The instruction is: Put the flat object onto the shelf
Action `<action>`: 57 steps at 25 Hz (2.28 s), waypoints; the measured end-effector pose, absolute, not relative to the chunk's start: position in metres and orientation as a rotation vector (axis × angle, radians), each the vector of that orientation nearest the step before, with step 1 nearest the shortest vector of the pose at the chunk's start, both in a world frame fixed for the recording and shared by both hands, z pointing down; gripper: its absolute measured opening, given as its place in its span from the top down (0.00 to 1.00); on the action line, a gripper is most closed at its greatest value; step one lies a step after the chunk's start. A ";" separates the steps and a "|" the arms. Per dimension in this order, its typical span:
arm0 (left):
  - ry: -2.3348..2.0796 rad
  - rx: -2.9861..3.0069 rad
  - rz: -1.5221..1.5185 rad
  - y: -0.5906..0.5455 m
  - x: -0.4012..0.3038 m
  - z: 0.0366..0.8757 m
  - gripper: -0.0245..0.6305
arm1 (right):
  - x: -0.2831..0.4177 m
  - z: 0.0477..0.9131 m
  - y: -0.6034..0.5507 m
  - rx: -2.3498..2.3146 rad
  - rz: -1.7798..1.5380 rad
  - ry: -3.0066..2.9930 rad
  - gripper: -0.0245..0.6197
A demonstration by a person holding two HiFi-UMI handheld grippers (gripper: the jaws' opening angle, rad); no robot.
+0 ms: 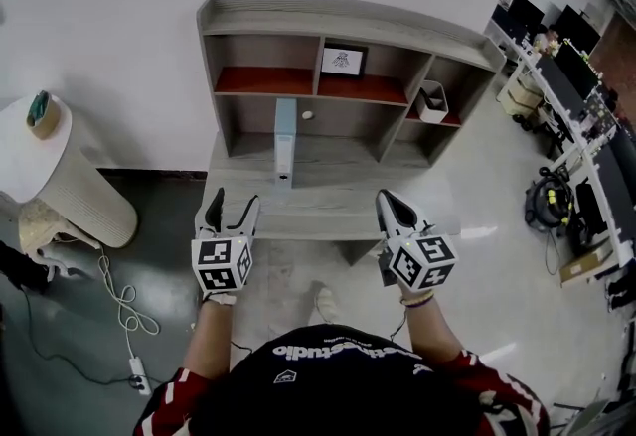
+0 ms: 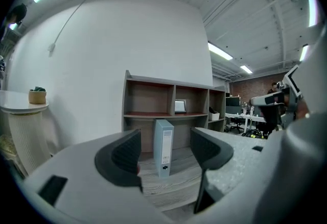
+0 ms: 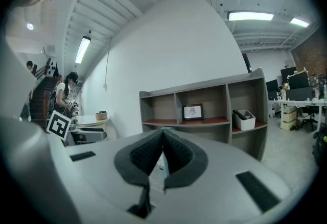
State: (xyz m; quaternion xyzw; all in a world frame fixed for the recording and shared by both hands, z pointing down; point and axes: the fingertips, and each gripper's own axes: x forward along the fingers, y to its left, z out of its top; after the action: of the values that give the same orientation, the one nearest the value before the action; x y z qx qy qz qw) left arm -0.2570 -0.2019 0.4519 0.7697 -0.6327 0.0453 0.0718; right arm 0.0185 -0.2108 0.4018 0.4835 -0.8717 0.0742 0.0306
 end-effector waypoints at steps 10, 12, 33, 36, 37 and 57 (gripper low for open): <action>-1.858 2.432 0.045 -0.160 -0.244 0.405 0.50 | 0.028 0.381 -0.171 1.580 0.187 -2.684 0.96; -1.851 2.441 0.030 -0.157 -0.238 0.398 0.50 | 0.035 0.378 -0.170 1.589 0.186 -2.683 0.96; -1.899 2.391 0.009 -0.141 -0.158 0.378 0.73 | 0.122 0.360 -0.155 1.602 0.193 -2.736 0.96; -1.913 2.387 0.023 -0.136 -0.153 0.377 0.75 | 0.125 0.363 -0.153 1.589 0.203 -2.742 0.96; -1.921 2.385 0.027 -0.135 -0.152 0.377 0.75 | 0.125 0.364 -0.153 1.582 0.203 -2.744 0.96; -1.968 2.386 -0.021 -0.118 -0.147 0.369 0.95 | 0.124 0.362 -0.149 1.553 0.176 -2.775 0.96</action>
State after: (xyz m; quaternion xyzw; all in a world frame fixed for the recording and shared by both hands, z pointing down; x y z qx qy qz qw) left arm -0.1472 -0.1180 0.3692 0.7712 -0.6361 -0.0068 0.0240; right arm 0.1237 -0.1491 0.3624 0.4875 -0.8711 0.0553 -0.0217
